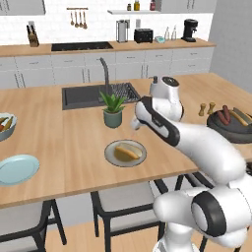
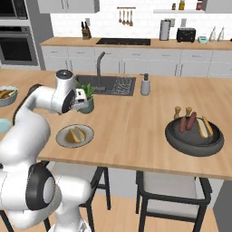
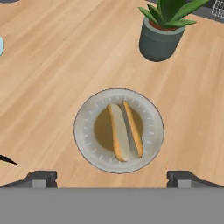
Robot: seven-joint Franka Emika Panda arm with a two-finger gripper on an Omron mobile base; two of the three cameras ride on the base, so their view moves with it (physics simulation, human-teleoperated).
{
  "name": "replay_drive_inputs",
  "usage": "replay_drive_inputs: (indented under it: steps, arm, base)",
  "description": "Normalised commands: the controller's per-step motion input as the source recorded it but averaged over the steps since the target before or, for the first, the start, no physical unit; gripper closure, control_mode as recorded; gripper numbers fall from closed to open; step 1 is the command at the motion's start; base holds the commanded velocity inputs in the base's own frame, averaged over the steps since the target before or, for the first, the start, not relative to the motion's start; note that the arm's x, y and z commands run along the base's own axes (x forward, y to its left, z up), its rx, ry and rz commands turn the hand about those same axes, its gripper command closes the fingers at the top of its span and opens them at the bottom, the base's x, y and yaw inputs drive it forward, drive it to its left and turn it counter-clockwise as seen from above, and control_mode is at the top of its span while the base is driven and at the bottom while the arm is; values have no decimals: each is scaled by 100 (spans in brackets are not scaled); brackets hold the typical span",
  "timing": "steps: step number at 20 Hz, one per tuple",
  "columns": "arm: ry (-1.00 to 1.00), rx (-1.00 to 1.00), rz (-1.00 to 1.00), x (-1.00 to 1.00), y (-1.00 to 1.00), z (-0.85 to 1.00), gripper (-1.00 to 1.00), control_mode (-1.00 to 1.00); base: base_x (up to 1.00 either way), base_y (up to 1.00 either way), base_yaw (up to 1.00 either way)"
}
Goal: Place one bun and one sausage from the bowl on each plate.
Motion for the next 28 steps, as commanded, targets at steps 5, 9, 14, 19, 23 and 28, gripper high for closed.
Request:
replay_drive_inputs:
  steps: [5, 9, 14, 19, 23, 28]
  arm:
    - [12, 0, -12, -88, 0, 66, -100, -100]
    - [16, 0, -13, -83, 0, 39, -100, -100]
    - [5, 0, -13, -85, 0, 26, -100, -100]
    - [0, 0, -12, -77, -5, 2, -100, -100]
    - [0, 0, 0, 0, 0, 0, -100, 100]
    - [0, 0, 0, 0, 0, 0, -100, 100]
  base:
    - [0, 0, 0]
    - [0, 0, 0]
    - [0, 0, 0]
    - [0, 0, 0]
    - [-78, -79, -14]
    - [-11, -100, -13]
